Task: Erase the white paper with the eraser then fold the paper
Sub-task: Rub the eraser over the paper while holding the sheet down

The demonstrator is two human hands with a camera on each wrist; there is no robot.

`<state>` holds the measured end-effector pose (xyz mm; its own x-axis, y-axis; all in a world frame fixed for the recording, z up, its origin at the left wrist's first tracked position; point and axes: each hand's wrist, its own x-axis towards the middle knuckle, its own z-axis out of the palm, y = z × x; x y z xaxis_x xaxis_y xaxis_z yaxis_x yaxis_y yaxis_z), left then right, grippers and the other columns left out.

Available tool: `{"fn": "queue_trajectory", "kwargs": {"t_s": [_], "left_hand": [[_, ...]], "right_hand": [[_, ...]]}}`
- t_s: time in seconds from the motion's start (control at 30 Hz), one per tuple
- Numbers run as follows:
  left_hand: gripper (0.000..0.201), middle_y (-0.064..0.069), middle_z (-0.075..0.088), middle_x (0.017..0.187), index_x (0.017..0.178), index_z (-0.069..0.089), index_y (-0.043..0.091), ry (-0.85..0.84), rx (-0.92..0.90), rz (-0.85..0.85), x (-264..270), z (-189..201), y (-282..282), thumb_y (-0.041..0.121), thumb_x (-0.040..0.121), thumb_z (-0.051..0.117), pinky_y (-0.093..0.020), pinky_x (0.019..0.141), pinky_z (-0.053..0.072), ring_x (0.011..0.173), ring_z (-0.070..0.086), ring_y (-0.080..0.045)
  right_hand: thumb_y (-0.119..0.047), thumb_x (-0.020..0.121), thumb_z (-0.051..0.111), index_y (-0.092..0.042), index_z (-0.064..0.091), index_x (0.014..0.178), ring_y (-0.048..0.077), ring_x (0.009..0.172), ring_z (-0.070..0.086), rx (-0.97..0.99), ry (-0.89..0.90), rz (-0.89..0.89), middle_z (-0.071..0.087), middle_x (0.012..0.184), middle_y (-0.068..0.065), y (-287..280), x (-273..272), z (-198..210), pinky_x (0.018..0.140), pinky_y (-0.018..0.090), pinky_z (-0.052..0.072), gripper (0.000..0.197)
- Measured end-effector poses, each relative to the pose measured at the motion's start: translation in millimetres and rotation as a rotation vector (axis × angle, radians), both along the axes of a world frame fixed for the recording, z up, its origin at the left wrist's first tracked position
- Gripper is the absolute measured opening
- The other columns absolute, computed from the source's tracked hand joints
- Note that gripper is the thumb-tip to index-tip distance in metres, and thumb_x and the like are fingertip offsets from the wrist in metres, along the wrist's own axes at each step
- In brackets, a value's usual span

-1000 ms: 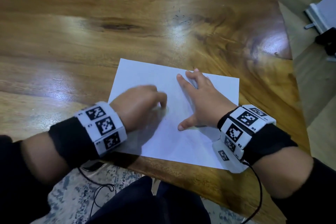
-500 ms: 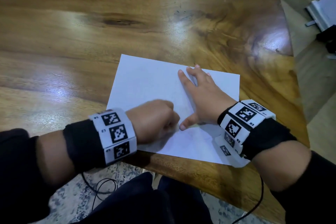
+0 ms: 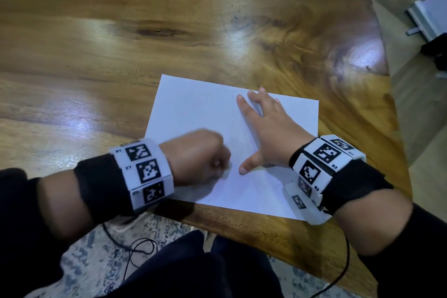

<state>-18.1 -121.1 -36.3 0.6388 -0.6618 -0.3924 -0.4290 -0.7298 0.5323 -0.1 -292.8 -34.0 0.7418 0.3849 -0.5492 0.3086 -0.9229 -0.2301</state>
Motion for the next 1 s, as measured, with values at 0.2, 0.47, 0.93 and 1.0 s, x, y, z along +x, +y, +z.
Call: {"fn": "queue_trajectory", "kwargs": {"t_s": [0.2,0.47,0.93,1.0], "left_hand": [[0.008,-0.005,0.052,0.074,0.077,0.067,0.014,-0.175,-0.071,0.093,3.1,-1.6,3.4,0.016,0.078,0.06,-0.027,0.062,0.037,0.069,0.055,-0.027],[0.01,-0.013,0.065,0.086,0.083,0.07,0.012,-0.227,-0.008,0.216,23.9,0.0,8.4,0.016,0.076,0.063,-0.029,0.071,0.042,0.083,0.06,-0.031],[0.012,0.001,0.052,0.066,0.066,0.065,0.016,-0.189,-0.076,0.248,5.0,-5.6,28.6,0.023,0.075,0.065,-0.025,0.059,0.039,0.066,0.056,-0.025],[0.01,0.009,0.046,0.062,0.063,0.064,0.016,-0.03,-0.1,0.125,-15.9,-3.4,30.6,0.021,0.072,0.065,-0.022,0.057,0.039,0.061,0.054,-0.015]], "right_hand": [[-0.062,0.058,0.077,-0.017,-0.016,0.148,0.022,0.142,-0.024,0.008,0.0,0.0,-0.017,0.156,0.006,-0.5,-0.4,0.0,0.116,0.036,-0.008,0.137],[-0.063,0.057,0.077,-0.018,-0.015,0.148,0.023,0.142,-0.023,0.01,-0.013,0.004,-0.016,0.156,0.005,-0.7,-0.4,-2.0,0.117,0.036,-0.006,0.138],[-0.061,0.058,0.078,-0.019,-0.016,0.148,0.02,0.142,-0.023,0.023,-0.009,-0.006,-0.016,0.156,0.003,-1.4,-0.7,-0.8,0.116,0.034,-0.007,0.136],[-0.06,0.059,0.077,-0.019,-0.016,0.148,0.019,0.142,-0.024,0.029,-0.006,-0.01,-0.016,0.156,0.003,-1.7,-0.9,-0.7,0.116,0.034,-0.007,0.136]]}}
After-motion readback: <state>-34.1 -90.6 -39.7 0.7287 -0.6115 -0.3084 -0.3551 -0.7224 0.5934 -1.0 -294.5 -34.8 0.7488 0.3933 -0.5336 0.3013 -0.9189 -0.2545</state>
